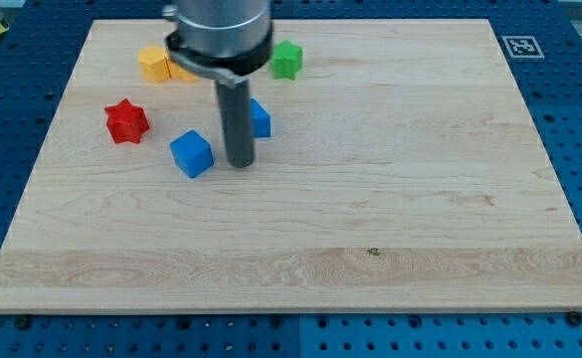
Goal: Push the blue triangle left and down a bit
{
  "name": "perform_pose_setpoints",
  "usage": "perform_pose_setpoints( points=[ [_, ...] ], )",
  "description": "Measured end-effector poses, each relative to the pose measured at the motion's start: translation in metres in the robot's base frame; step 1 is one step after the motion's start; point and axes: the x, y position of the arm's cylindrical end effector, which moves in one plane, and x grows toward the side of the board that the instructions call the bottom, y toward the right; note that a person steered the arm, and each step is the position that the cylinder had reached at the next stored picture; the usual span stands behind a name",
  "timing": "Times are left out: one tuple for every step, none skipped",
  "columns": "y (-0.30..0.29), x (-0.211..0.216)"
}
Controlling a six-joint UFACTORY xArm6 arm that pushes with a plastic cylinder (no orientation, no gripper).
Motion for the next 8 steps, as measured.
perform_pose_setpoints(
  points=[
    [-0.049, 0.000],
    [-0.089, 0.000],
    [-0.094, 0.002],
    [-0.067, 0.014],
    [-0.007, 0.018],
    [0.069, 0.012],
    [0.114, -0.015],
    [0.111, -0.052]
  ],
)
